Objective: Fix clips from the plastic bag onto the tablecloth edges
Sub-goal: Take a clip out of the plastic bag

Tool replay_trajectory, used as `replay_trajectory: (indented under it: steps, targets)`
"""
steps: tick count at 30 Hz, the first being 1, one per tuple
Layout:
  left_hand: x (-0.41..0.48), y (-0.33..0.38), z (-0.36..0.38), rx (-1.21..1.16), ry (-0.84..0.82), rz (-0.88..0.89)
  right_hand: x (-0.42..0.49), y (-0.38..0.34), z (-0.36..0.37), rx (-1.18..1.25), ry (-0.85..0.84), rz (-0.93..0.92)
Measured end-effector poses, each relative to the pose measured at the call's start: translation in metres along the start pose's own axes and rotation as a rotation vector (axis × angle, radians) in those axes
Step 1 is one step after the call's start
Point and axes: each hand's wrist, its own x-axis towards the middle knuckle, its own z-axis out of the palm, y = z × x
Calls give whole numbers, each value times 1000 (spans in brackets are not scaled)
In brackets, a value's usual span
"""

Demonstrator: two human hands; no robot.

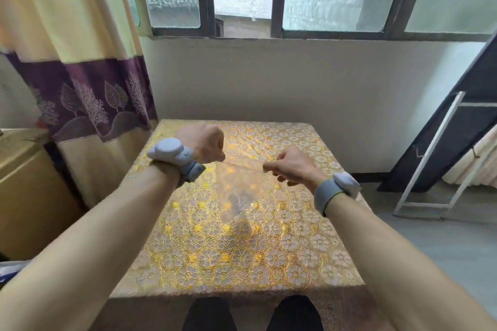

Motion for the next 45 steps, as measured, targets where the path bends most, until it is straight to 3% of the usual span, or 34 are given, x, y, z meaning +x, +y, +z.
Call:
replay_trajectory:
  steps: [4,8,10,12,13,15,18,21,25,31,34,36,41,45]
  targets:
    - [-6,2,-10,12,90,38,-12,24,14,376,-142,114]
    - [-21,24,31,21,-77,127,-20,60,39,329,-182,236]
    - [-24,26,55,-236,-273,118,-26,72,48,289,-154,249]
    - [-29,24,70,-725,-457,55,-31,82,50,292,-117,235]
    - [-32,23,78,-908,-461,0,-34,86,51,322,-109,216]
    - [-35,18,97,-1039,-393,-127,-40,95,52,404,-86,162]
    - [-39,9,140,-816,-322,-314,-49,103,57,467,-19,83]
    - [-44,3,178,-709,-370,-448,-57,102,65,463,-22,43]
    - [-50,17,200,-585,-333,-424,-60,101,77,448,-71,7]
    - [-55,28,193,-893,-262,-515,-58,108,92,445,-169,23]
    - [-52,28,181,-1382,-311,-659,-53,114,95,466,-186,50]
    - [-50,28,169,-1575,-348,-671,-50,118,97,502,-226,90]
    - [-47,26,158,-1491,-320,-596,-46,121,106,479,-335,115]
    - [-44,23,165,-1618,-281,-609,-44,113,104,487,-388,103]
